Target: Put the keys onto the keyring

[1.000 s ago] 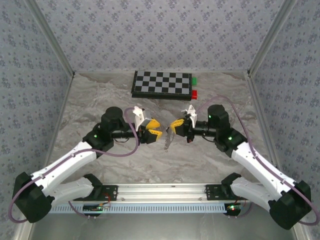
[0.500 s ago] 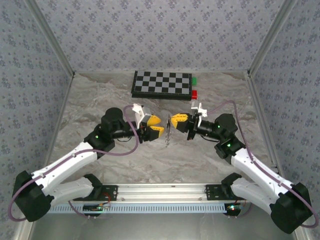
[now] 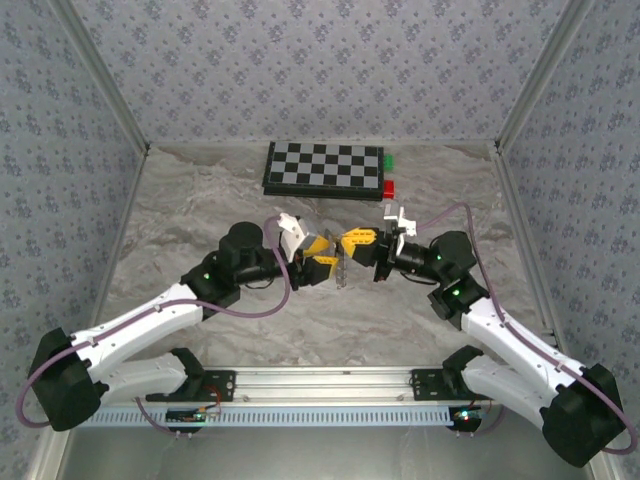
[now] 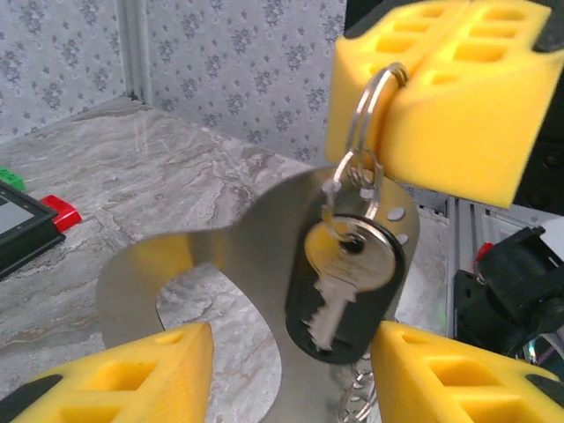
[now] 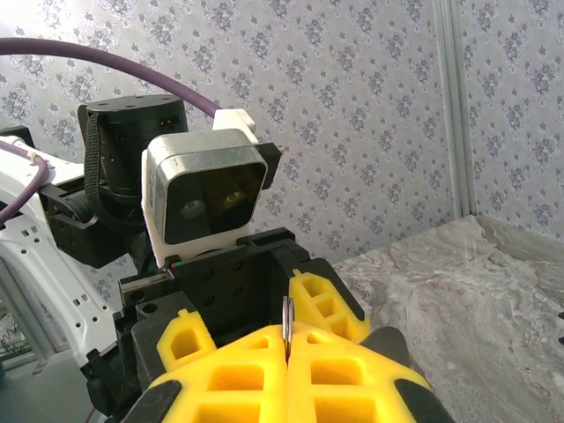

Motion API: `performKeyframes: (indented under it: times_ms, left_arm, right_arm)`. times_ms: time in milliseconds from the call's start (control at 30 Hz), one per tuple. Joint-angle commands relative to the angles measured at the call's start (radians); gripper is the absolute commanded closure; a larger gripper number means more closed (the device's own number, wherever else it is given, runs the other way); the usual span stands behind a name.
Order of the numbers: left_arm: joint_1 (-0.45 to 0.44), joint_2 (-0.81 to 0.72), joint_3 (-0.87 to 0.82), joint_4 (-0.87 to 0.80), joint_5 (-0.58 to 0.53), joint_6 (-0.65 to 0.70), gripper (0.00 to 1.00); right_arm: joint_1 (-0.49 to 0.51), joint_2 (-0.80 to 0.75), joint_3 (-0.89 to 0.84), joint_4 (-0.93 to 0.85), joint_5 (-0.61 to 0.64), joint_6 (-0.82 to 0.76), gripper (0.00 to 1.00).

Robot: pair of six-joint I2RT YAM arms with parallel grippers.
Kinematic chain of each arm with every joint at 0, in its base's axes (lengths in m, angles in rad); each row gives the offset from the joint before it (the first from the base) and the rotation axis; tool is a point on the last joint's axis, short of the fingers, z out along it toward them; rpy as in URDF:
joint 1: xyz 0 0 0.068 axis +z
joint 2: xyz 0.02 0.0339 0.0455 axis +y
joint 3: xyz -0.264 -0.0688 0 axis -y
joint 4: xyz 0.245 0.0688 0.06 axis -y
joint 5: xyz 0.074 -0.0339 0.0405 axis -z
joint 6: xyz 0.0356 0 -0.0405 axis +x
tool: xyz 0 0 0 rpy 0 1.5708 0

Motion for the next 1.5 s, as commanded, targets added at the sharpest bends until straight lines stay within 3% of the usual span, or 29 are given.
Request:
performKeyframes:
  times_ms: [0, 267, 333, 567, 700, 933, 1233, 1467]
  left_arm:
    - [-0.007, -0.011, 0.045, 0.042, -0.051, 0.009, 0.53]
    - [-0.015, -0.009, 0.057, 0.04, -0.03, 0.018, 0.57]
    - [-0.018, -0.017, 0.054, 0.042, -0.029, 0.024, 0.68]
    - [-0.029, -0.046, 0.035, 0.041, -0.011, 0.045, 0.91]
    - [-0.031, -0.038, 0.033, 0.018, 0.027, 0.055, 0.97]
    - [-0.057, 0.01, 0.066, -0.076, 0.099, 0.102, 0.98]
    - [-0.072, 0.047, 0.09, -0.122, 0.078, 0.128, 0.98]
    - [-0.071, -0.006, 0.067, -0.105, 0.022, 0.12, 0.75]
  right_arm:
    - [0.009, -0.014, -0.002, 0.037, -0.014, 0.009, 1.0]
    - [0.032, 0.016, -0.009, 0.106, 0.016, 0.043, 1.0]
    - [0.039, 0.025, -0.008, 0.112, 0.017, 0.045, 1.0]
    - [0.042, 0.033, -0.004, 0.112, 0.03, 0.04, 1.0]
    - [0.04, 0.032, 0.005, 0.11, 0.038, 0.036, 1.0]
    - [0.039, 0.035, 0.017, 0.109, 0.046, 0.037, 1.0]
    - [0.039, 0.031, 0.013, 0.107, 0.046, 0.037, 1.0]
    - [0.03, 0.023, -0.001, 0.104, 0.056, 0.032, 1.0]
